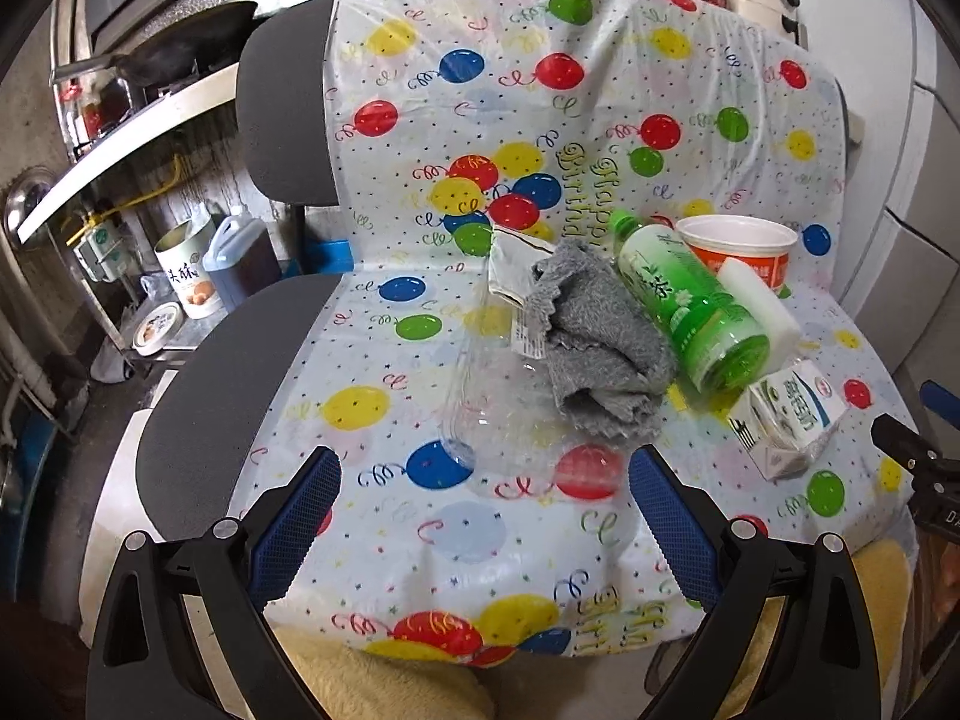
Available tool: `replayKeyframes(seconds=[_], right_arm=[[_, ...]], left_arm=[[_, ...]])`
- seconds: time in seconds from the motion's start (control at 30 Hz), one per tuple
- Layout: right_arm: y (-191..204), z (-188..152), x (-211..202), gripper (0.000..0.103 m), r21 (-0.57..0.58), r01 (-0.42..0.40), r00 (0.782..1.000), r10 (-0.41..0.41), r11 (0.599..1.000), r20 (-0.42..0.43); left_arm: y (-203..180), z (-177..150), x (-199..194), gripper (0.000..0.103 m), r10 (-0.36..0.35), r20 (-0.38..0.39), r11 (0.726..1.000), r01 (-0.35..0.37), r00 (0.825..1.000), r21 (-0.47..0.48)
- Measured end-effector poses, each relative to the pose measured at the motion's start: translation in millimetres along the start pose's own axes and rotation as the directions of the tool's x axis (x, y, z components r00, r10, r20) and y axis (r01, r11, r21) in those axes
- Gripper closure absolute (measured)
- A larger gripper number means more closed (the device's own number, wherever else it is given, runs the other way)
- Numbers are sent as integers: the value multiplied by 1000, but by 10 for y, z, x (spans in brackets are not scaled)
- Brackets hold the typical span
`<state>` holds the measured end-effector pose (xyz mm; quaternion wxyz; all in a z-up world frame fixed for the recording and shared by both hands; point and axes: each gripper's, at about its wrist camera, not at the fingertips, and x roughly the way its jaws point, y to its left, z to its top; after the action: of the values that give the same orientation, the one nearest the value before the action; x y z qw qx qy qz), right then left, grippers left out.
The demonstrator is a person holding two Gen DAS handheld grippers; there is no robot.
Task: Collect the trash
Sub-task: 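Grasp the white sponge block with the right tool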
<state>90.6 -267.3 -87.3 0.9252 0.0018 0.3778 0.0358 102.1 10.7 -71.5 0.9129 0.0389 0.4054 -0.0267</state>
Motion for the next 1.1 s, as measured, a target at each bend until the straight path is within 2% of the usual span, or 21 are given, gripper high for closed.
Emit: replayKeyframes(seconds=[0.13,0.17,0.23,0.33,0.47,0.57,0.67,0.7,0.8,0.97,1.1], right_arm=[[28,203,237,20,3,-7,1000,7,1000,-6],[36,248,297,23,6,-14,1000,14,1000,-15],[46,341,418,35,16,-38,999,39,999,-25],[48,505,635,45,27,-65,997,66,997,-41],[54,696,918,46,52,-106,991,110,993,-74],[31,781,1152,47,82,-102,986,112,991,-121],[-24,803,1328,64,144,-128,975,151,981,-162],[-48,806,1327,74,162,-137,974,162,977,-155],[-94,824,1055,74,165,-166,983,177,972,-54],[-280,766,310,74,150,-130,984,109,980,142],[-454,577,3,74,138,-63,982,37,988,184]], left_arm=[[-22,156,164,8,33,-14,999,-33,999,3],[-13,194,201,8,31,-18,999,-31,999,-6],[6,256,269,8,18,-37,1000,-19,999,-24],[-3,346,402,8,-8,-61,999,5,998,-41],[-92,441,580,8,6,-77,1000,-8,997,-14],[-138,481,669,8,-7,-87,1000,7,996,-7],[-181,499,707,8,-18,-88,1000,18,996,0],[-197,504,709,8,-23,-90,1000,23,996,2],[-252,514,678,8,-38,-90,999,39,995,12],[-418,580,587,10,-60,-82,998,62,995,22],[-629,716,596,12,-136,-96,990,138,986,6]])
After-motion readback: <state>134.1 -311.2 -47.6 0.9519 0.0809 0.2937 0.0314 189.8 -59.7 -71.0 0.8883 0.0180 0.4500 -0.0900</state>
